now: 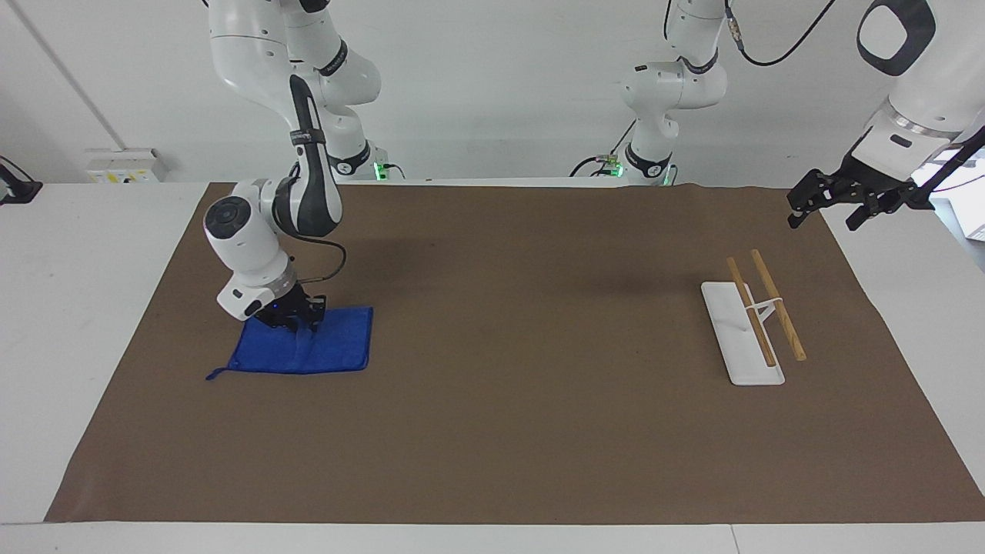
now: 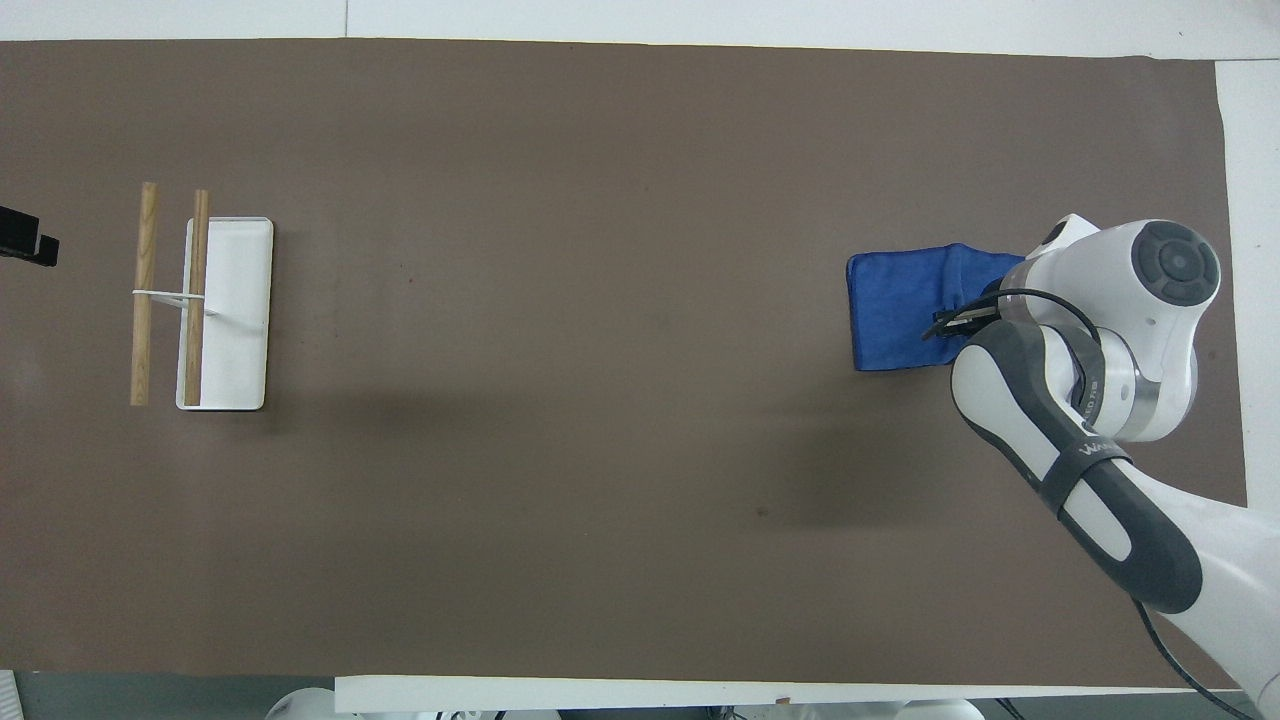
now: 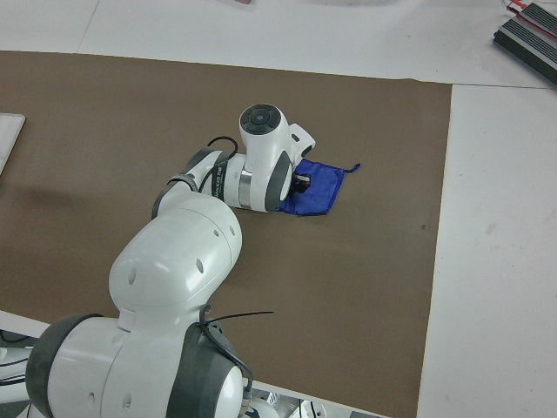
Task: Right arm passes towel to left arm to hang
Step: 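Reach the right gripper down and grasp the blue towel's near edge, then lift the towel with the right gripper toward the white rack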
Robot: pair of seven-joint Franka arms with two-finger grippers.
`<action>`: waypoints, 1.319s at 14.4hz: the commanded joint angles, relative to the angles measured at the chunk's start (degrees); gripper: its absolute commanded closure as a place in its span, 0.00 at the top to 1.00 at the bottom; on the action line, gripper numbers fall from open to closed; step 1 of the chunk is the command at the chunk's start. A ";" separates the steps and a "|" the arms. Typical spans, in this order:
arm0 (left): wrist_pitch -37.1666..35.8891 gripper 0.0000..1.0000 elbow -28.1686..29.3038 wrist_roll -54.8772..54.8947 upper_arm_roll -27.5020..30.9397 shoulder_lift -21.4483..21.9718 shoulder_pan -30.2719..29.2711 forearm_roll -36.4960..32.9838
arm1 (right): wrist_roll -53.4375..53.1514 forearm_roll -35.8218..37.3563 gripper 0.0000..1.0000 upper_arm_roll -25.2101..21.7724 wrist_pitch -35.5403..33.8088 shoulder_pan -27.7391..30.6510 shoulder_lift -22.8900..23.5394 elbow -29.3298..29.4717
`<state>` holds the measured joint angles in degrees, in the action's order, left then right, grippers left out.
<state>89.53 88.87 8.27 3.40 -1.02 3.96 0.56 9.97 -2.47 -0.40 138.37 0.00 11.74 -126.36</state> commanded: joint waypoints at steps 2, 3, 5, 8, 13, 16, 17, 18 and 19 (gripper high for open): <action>-0.67 1.00 0.07 0.69 -0.32 0.23 -0.44 -0.82 | 1.19 -0.25 0.02 0.14 -6.68 -0.27 1.09 4.70; -0.67 1.00 0.07 0.69 -0.32 0.23 -0.44 -0.82 | 1.10 -0.25 0.00 0.14 -10.71 -0.35 1.00 7.24; -0.67 1.00 0.07 0.61 -0.32 0.23 -0.44 -0.82 | 0.49 -0.51 0.00 0.31 -20.55 -0.44 0.56 13.74; -0.67 1.00 0.07 0.61 -0.32 0.23 -0.44 -0.82 | -5.19 -3.40 0.00 2.68 -33.57 -2.19 0.39 24.11; -0.60 1.00 -0.02 0.34 -1.63 1.02 3.84 -0.74 | -31.09 -25.15 0.00 4.00 -36.69 -9.21 0.39 29.68; 1.18 1.00 0.51 -1.05 -1.73 1.10 4.83 -0.74 | -45.70 -33.72 0.00 4.00 -31.96 -15.10 0.39 29.51; 1.70 1.00 0.86 -5.41 -1.64 1.19 4.83 -0.74 | -50.09 -36.18 0.00 4.00 -29.94 -17.47 0.39 29.16; 3.36 1.00 1.21 -11.90 -1.90 1.19 4.83 -0.30 | -54.31 -38.99 0.00 4.00 -27.04 -19.76 0.39 28.80; 8.33 1.00 3.91 -20.92 -2.08 1.80 5.09 0.31 | -58.71 -41.45 0.00 4.00 -24.14 -21.43 0.39 28.28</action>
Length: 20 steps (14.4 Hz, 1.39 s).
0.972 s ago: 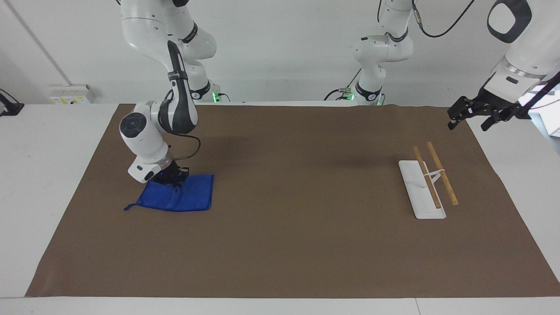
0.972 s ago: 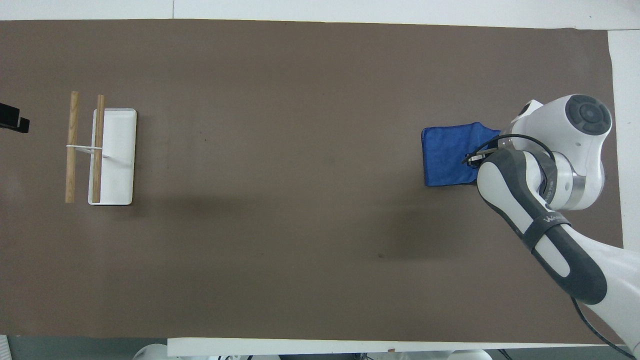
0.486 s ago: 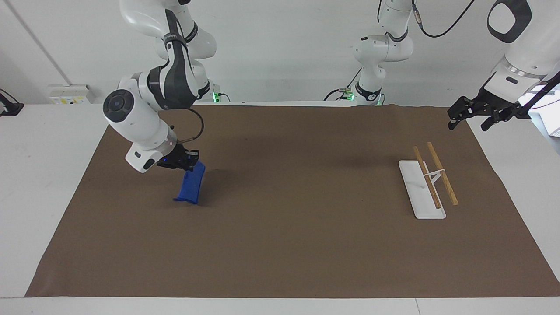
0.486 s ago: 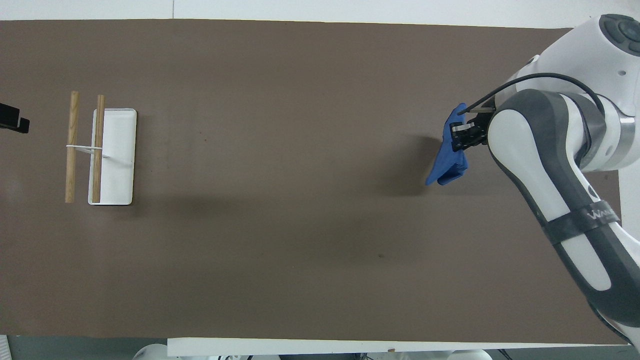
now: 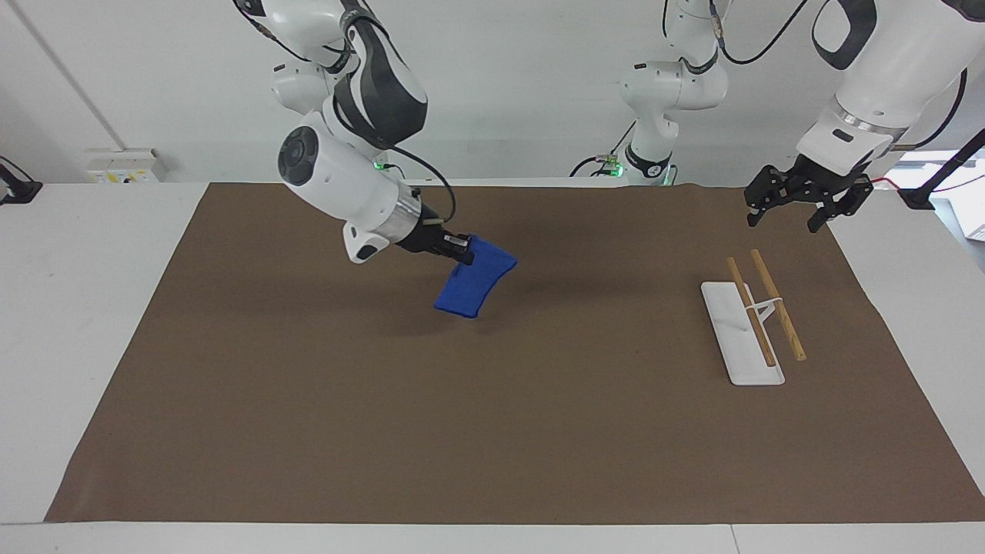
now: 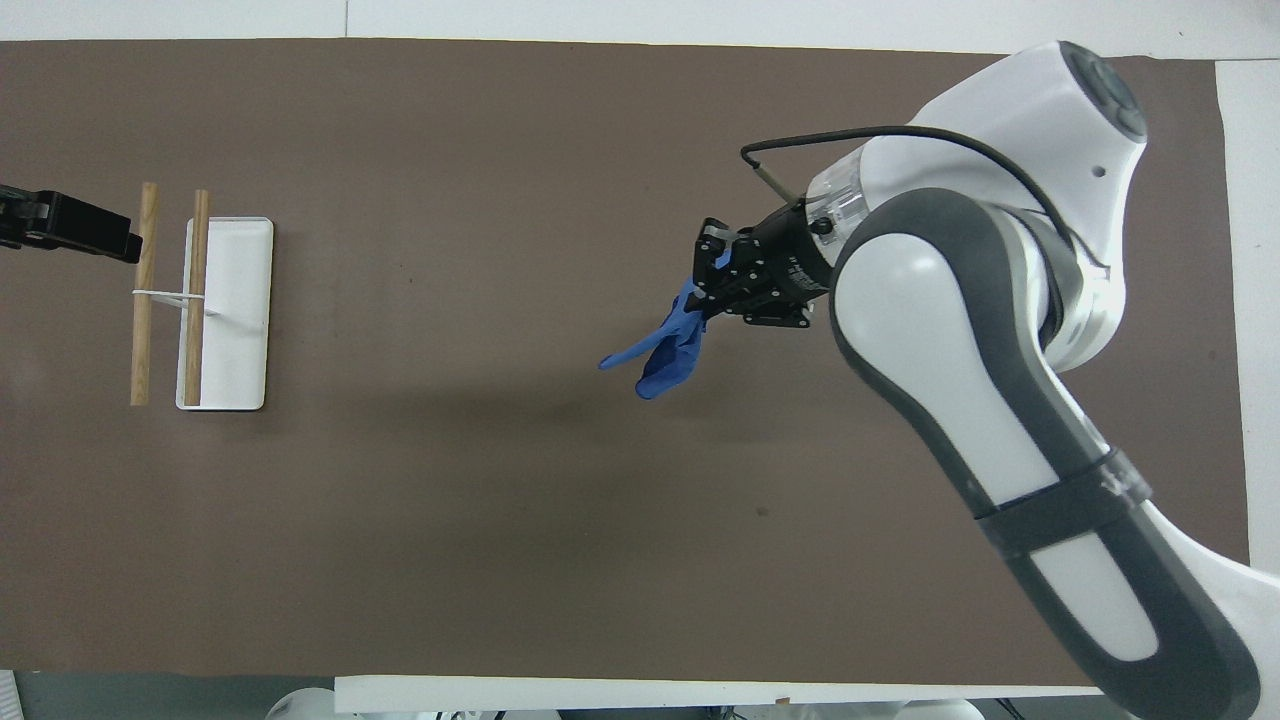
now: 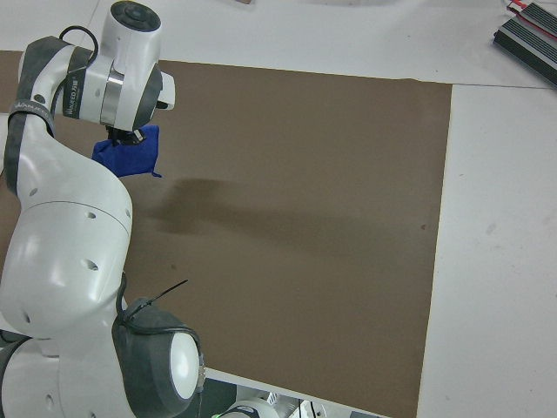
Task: Right arm passes towel to left arm to hang
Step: 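Lift the towel with the right gripper toward the white rack, then hold the towel out while the left gripper reaches and grasps it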
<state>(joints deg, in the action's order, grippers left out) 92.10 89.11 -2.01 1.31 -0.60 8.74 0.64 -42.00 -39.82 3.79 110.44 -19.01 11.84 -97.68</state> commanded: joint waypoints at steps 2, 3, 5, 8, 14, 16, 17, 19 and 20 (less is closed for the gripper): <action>15.60 1.00 11.40 -25.33 -0.16 4.36 5.30 1.03 | -13.96 -8.76 0.00 -0.19 8.80 -5.76 0.38 -0.67; 18.35 1.00 13.61 -32.98 -0.16 4.99 6.37 1.12 | -15.90 -9.39 0.00 -0.19 11.35 -7.17 0.38 -1.02; 18.73 1.00 14.69 -48.27 -0.16 4.73 9.96 1.12 | -18.72 -10.61 0.00 -0.10 16.62 -10.50 0.55 -1.64; 19.26 1.00 16.27 -66.06 -0.16 4.73 13.48 1.12 | -20.31 -14.58 0.00 -0.10 21.39 -13.77 0.55 -2.25; 17.85 1.00 20.48 -72.52 -0.16 6.04 14.99 1.12 | -20.93 -14.58 0.00 -0.19 21.13 -14.13 0.38 -2.96; 18.81 1.00 22.86 -73.13 -0.25 6.22 15.08 1.12 | -20.93 -14.58 0.00 -0.19 21.13 -14.13 0.38 -3.13; 18.91 1.00 23.04 -73.92 -0.25 6.22 15.60 1.12 | -20.93 -14.58 0.00 -0.19 21.13 -14.13 0.29 -3.31; 18.91 1.00 23.04 -74.45 -0.25 6.22 16.40 1.12 | -20.85 -14.58 0.00 -0.19 21.31 -14.13 0.29 -3.66; 19.08 1.00 23.30 -74.54 -0.25 6.22 16.49 1.12 | -20.84 -14.58 0.00 -0.10 21.39 -14.13 0.29 -3.66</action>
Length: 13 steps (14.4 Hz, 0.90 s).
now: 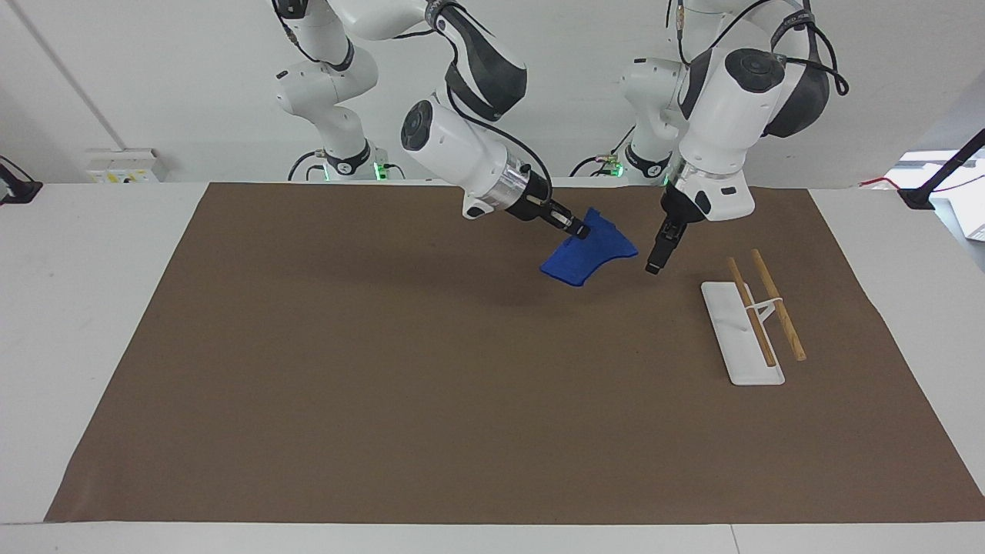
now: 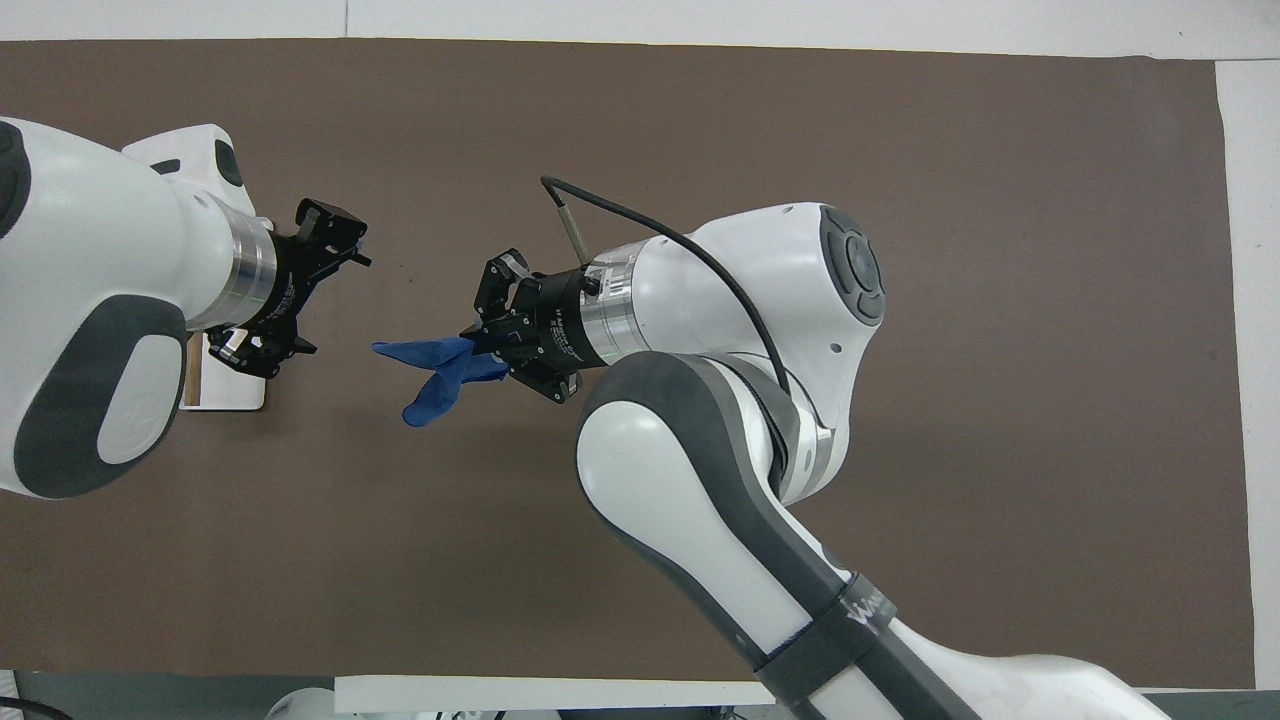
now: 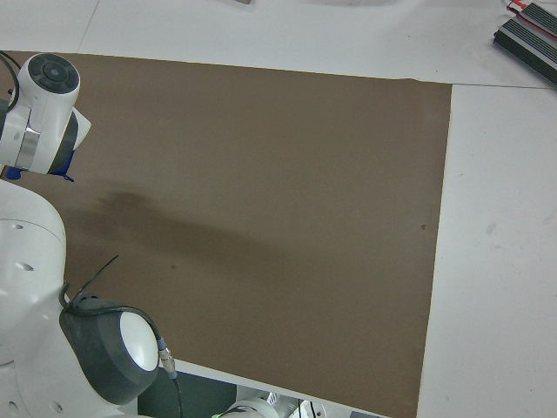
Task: Right arm passes towel to left arm to hang
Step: 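Hold the towel out while the left gripper reaches and grasps it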
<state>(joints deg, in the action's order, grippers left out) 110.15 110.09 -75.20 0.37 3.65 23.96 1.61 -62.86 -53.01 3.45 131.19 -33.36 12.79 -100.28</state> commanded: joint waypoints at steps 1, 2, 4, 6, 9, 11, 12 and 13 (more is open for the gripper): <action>1.90 0.99 3.11 -1.36 0.68 2.07 1.44 0.15 | 0.01 -1.40 0.00 0.15 0.65 0.23 -0.66 -1.05; 2.43 0.99 3.72 -1.44 0.60 2.15 1.97 0.15 | 0.01 -1.40 0.00 0.15 0.65 0.23 -0.66 -1.05; 3.57 0.99 5.30 -2.49 0.59 2.07 3.54 0.15 | 0.01 -1.40 0.00 0.15 0.65 0.23 -0.66 -1.14; 4.54 0.95 5.75 -3.11 0.59 1.72 3.82 0.15 | 0.01 -1.40 0.00 0.15 0.74 0.14 -0.75 -1.14; 4.63 0.56 6.54 -2.68 0.59 1.63 4.43 0.15 | 0.01 -1.40 0.00 0.15 0.74 0.14 -0.66 -1.14; 4.63 0.26 6.63 -2.59 0.59 1.63 4.35 0.15 | 0.01 -1.40 0.00 0.15 0.82 0.14 -0.75 -1.14; 4.37 0.09 6.63 -2.50 0.59 1.63 4.35 0.15 | 0.01 -1.40 0.00 0.15 0.74 0.14 -0.75 -1.14; 4.37 0.00 6.63 -2.50 0.59 1.63 4.35 0.15 | 0.01 -1.40 0.00 0.15 0.74 0.14 -0.75 -1.14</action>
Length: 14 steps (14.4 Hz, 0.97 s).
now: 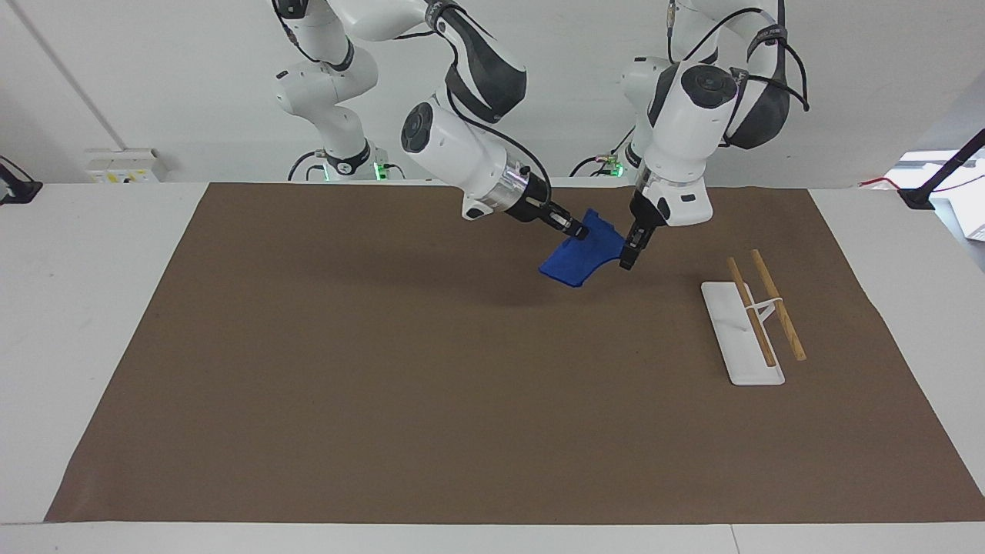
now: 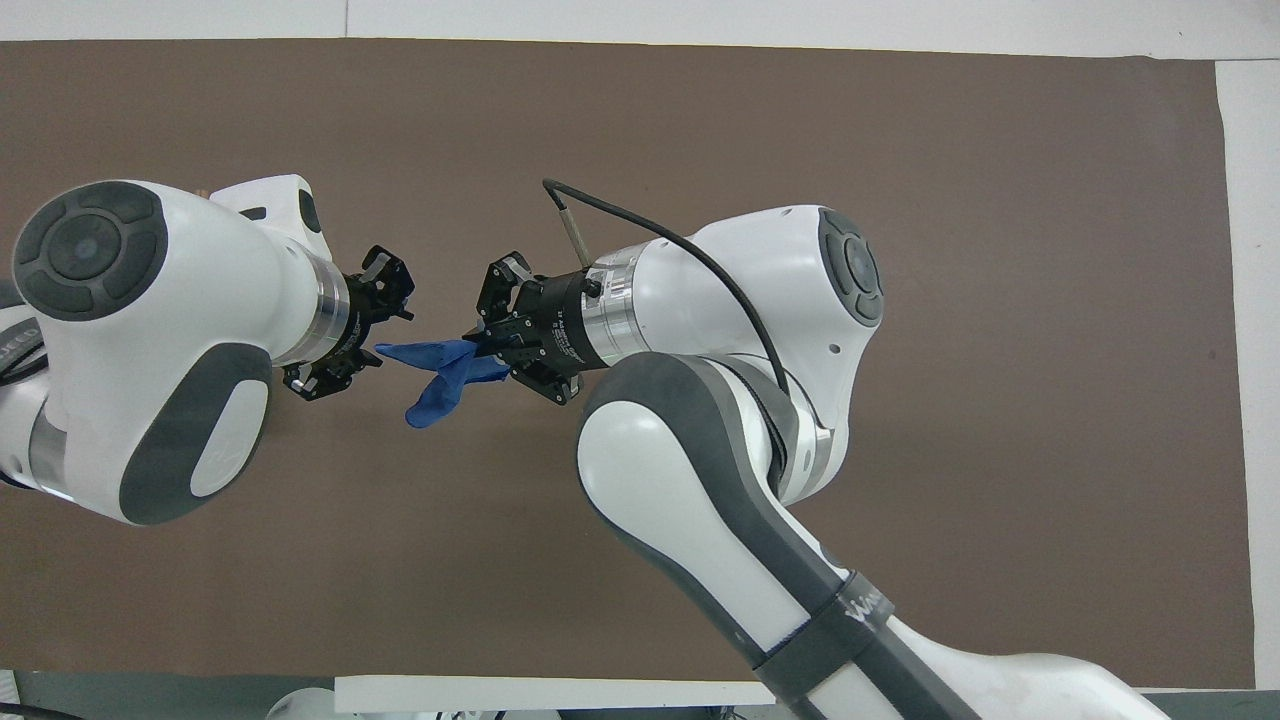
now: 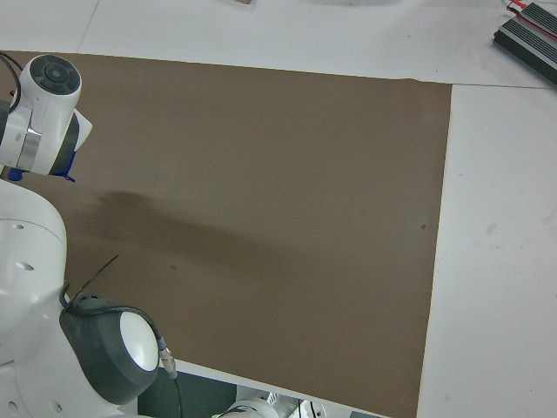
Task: Right arm passes towel to left arm to hang
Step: 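Hold the towel out while the left gripper reaches and grasps it, then open the right gripper and release the towel to the left gripper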
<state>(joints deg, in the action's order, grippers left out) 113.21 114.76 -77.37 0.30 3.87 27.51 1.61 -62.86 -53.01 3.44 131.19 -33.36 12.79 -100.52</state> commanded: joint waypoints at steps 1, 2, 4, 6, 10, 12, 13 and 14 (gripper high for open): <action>1.31 0.00 1.95 -0.42 0.67 1.41 0.79 0.15 | 0.01 -1.31 0.00 0.25 0.82 0.14 -0.74 -0.91; 1.31 0.00 1.95 -0.42 0.67 1.41 0.79 0.15 | 0.10 -1.31 0.00 0.16 0.82 0.14 -0.74 -0.91; 1.31 0.00 1.95 -0.33 0.67 1.41 0.70 0.15 | 0.10 -1.40 0.00 0.16 0.82 0.14 -0.74 -1.00; 1.31 0.00 1.95 -0.33 0.67 1.41 0.70 0.15 | 0.10 -1.31 0.00 0.16 0.82 0.14 -0.74 -1.00; 1.40 0.00 1.87 -0.33 0.67 1.41 0.70 0.15 | 0.01 -1.31 0.06 0.16 0.82 0.14 -0.74 -1.00; 1.40 0.00 1.87 -0.33 0.67 1.41 0.70 0.15 | -0.07 -1.31 0.21 0.16 0.82 0.05 -0.74 -1.00; 1.40 0.00 1.95 -0.33 0.67 1.41 0.70 0.15 | 0.19 -1.05 0.55 0.16 0.82 0.05 -0.74 -0.91; 1.40 0.00 1.95 -0.33 0.67 1.41 0.62 0.15 | 0.89 0.00 1.00 0.16 0.82 -0.03 -0.74 -0.91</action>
<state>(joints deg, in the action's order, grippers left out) 113.26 114.87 -77.37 0.32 3.87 27.51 1.61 -62.84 -52.98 3.44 131.19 -33.38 12.78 -100.52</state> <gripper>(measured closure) 0.982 0.740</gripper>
